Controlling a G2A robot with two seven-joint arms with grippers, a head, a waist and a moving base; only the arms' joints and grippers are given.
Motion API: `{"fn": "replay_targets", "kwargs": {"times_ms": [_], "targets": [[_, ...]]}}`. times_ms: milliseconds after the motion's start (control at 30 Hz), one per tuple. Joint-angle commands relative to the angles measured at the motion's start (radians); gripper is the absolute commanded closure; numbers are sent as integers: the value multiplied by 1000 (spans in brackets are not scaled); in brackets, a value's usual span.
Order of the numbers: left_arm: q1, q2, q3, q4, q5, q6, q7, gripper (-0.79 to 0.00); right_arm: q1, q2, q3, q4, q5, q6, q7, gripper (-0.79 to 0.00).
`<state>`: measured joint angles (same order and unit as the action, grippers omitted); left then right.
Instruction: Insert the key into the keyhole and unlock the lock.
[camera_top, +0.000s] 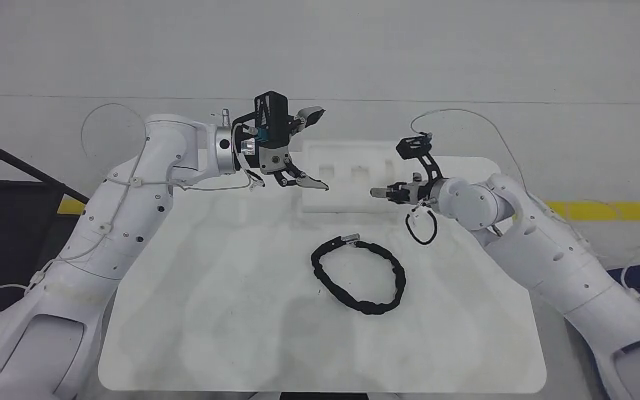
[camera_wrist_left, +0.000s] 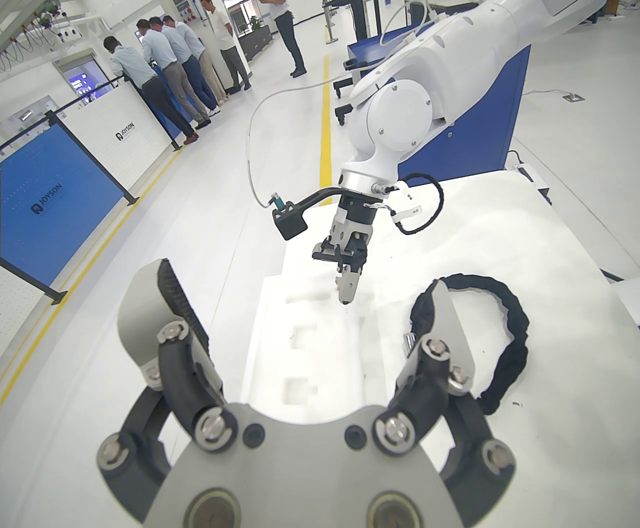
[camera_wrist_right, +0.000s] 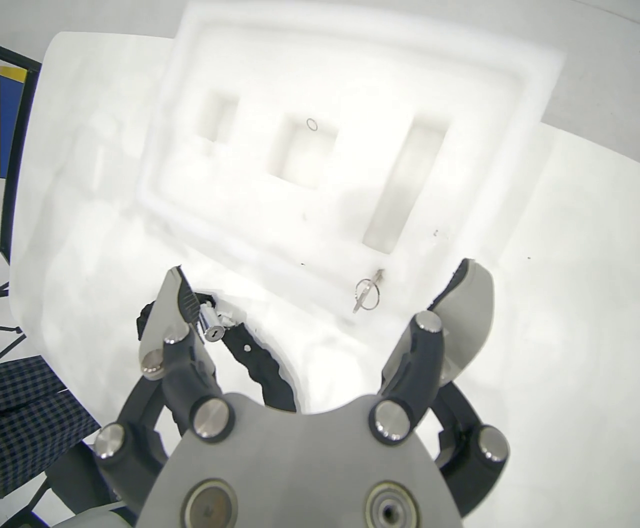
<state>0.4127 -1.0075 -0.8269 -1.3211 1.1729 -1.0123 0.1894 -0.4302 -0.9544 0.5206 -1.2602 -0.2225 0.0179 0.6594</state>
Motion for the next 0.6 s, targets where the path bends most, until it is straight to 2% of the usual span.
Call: {"fn": "replay_targets", "kwargs": {"times_ms": [0, 167, 333, 433, 500, 567], "targets": [[0, 0, 0, 0, 0, 0, 0, -785, 5, -8, 1, 11, -7, 8, 11, -579], [0, 0, 0, 0, 0, 0, 0, -785, 3, -20, 9, 22, -28, 26, 41, -680], [0, 0, 0, 0, 0, 0, 0, -785, -10, -23, 23, 16, -54, 43, 72, -690], [0, 0, 0, 0, 0, 0, 0, -785, -23, -23, 33, 9, -68, 47, 85, -637], [0, 0, 0, 0, 0, 0, 0, -785, -31, -23, 40, 5, -78, 49, 92, -548], [0, 0, 0, 0, 0, 0, 0, -785, -37, -23, 49, 1, -85, 54, 97, -493]]}}
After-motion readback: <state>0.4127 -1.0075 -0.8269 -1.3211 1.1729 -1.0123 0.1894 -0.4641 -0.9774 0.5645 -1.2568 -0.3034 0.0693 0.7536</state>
